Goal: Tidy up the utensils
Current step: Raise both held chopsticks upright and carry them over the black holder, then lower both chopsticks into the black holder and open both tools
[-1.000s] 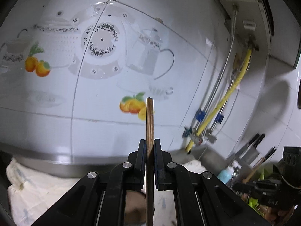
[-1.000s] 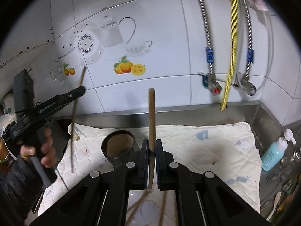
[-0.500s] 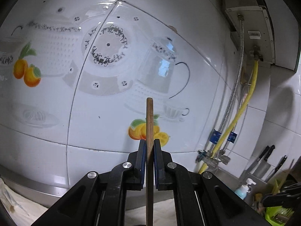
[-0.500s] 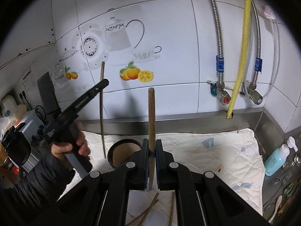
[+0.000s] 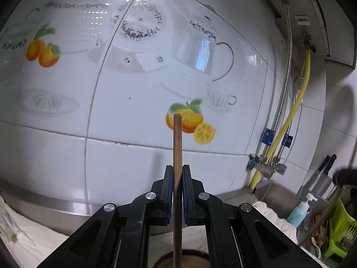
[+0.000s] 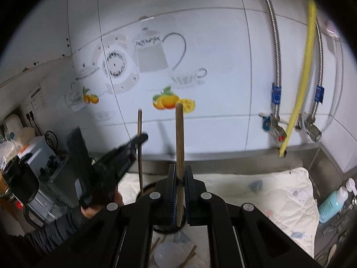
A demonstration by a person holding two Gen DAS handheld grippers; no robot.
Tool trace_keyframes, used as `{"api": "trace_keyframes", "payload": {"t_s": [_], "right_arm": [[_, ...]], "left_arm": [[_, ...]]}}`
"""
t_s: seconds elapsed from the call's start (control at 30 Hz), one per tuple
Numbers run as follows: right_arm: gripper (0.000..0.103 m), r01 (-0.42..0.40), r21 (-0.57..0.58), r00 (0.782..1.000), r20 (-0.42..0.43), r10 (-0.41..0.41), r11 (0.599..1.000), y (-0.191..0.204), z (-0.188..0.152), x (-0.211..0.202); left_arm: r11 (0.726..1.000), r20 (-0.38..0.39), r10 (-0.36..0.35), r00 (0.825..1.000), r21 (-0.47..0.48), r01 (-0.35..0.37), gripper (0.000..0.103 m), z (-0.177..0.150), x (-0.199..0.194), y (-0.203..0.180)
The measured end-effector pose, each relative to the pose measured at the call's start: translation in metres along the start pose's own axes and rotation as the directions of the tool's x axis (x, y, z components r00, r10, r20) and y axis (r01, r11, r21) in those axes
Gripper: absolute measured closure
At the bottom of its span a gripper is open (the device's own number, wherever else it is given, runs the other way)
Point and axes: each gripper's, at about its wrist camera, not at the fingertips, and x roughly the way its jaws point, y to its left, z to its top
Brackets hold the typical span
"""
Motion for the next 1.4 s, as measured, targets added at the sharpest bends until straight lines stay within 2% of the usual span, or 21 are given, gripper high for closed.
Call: {"api": "trace_keyframes", "payload": {"t_s": [0.2, 0.47, 0.67, 0.87, 0.9, 0.97, 1.0, 1.03, 1.1, 1.27, 1.33, 1.4], "right_arm": [[0.094, -0.031, -0.025, 0.999, 0.011, 0.031, 0.999, 0.014, 0.008, 0.021], [0.094, -0.05, -0.032, 0.996, -0.079, 0.047, 0.998, 0.019, -0.008, 0.06], [0.094, -0.051, 0.005, 0.986, -0.157, 0.051, 0.999, 0.011, -0.022, 0.081], [0.094, -0.044, 0.021, 0.983, -0.18, 0.047, 0.999, 0.008, -0.029, 0.086], [0.094, -0.036, 0.008, 0.983, -0.181, 0.037, 0.999, 0.009, -0.029, 0.085], [0.091, -0.023, -0.014, 0.984, -0.178, 0.021, 1.0, 0.012, -0.028, 0.084], [0.085, -0.025, -0.017, 0.984, -0.178, 0.021, 1.0, 0.012, -0.028, 0.083], [0.078, -0.023, -0.018, 0.985, -0.173, 0.019, 1.0, 0.012, -0.027, 0.08], [0.072, -0.024, -0.02, 0.987, -0.162, 0.02, 1.0, 0.011, -0.027, 0.075], [0.068, -0.032, -0.022, 0.989, -0.143, 0.028, 0.999, 0.008, -0.025, 0.061], [0.061, -0.031, -0.027, 0.991, -0.129, 0.027, 0.999, 0.008, -0.024, 0.054], [0.059, -0.032, -0.029, 0.993, -0.117, 0.028, 0.999, 0.007, -0.023, 0.046]], "left_arm": [[0.999, -0.069, 0.013, 0.998, 0.035, -0.011, 0.096, -0.007, -0.017, 0.002], [0.999, -0.198, 0.028, 0.98, 0.039, -0.02, 0.094, -0.012, -0.025, 0.006], [0.999, -0.241, 0.039, 0.97, 0.033, -0.032, 0.094, -0.01, -0.029, 0.01], [0.999, -0.275, 0.04, 0.961, 0.021, -0.035, 0.093, -0.007, -0.03, 0.013], [0.999, -0.275, 0.036, 0.961, 0.017, -0.032, 0.09, -0.006, -0.03, 0.013], [0.999, -0.274, 0.038, 0.961, 0.009, -0.037, 0.068, -0.004, -0.032, 0.013], [0.999, -0.269, 0.053, 0.962, 0.011, -0.052, 0.048, -0.002, -0.034, 0.012], [0.998, -0.256, 0.06, 0.965, 0.014, -0.059, 0.042, -0.001, -0.037, 0.011], [0.998, -0.236, 0.068, 0.969, 0.026, -0.064, 0.042, 0.003, -0.042, 0.008], [0.997, -0.232, 0.078, 0.97, 0.039, -0.071, 0.042, 0.011, -0.051, 0.001], [0.996, -0.23, 0.086, 0.969, 0.043, -0.078, 0.042, 0.014, -0.055, -0.002], [0.995, -0.227, 0.094, 0.969, 0.05, -0.085, 0.042, 0.018, -0.062, -0.005]]}}
